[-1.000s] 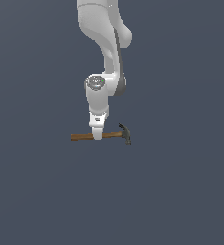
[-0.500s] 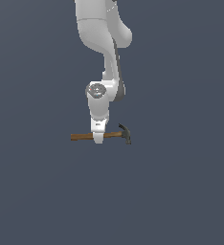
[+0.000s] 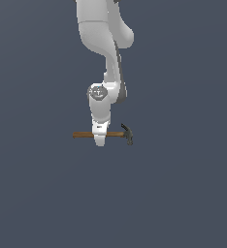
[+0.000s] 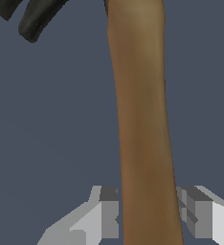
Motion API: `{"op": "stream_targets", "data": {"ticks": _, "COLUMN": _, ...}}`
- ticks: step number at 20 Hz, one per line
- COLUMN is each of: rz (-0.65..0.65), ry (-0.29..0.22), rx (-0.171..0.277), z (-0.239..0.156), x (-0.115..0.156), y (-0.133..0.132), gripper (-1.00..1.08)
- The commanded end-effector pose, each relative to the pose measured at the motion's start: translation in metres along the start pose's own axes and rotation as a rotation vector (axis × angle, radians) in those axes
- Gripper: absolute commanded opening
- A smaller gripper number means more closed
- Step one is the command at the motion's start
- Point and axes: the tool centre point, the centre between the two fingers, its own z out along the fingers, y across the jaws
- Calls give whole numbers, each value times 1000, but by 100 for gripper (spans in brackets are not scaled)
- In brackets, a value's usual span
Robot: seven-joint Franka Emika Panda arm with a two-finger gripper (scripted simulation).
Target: Pick up the object and move it to a goal position.
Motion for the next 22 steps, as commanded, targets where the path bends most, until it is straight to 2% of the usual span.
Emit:
{"op": "stream_targets", "data": {"ticks": 1, "rz": 2, "ry": 0, "rx": 7, "z": 3, "x": -1, "y": -3, "gripper": -100}}
{"op": "stream_targets", "data": {"ticks": 12, "rz": 0, "ry": -1, "rx": 1, "z": -14, "x": 3, "y": -3, "gripper": -100}}
{"op": "stream_targets", "data": {"ticks": 22, "rz": -1, "ry": -2, "rx": 2, "z": -73, "x": 18, "y": -14, "gripper": -100}}
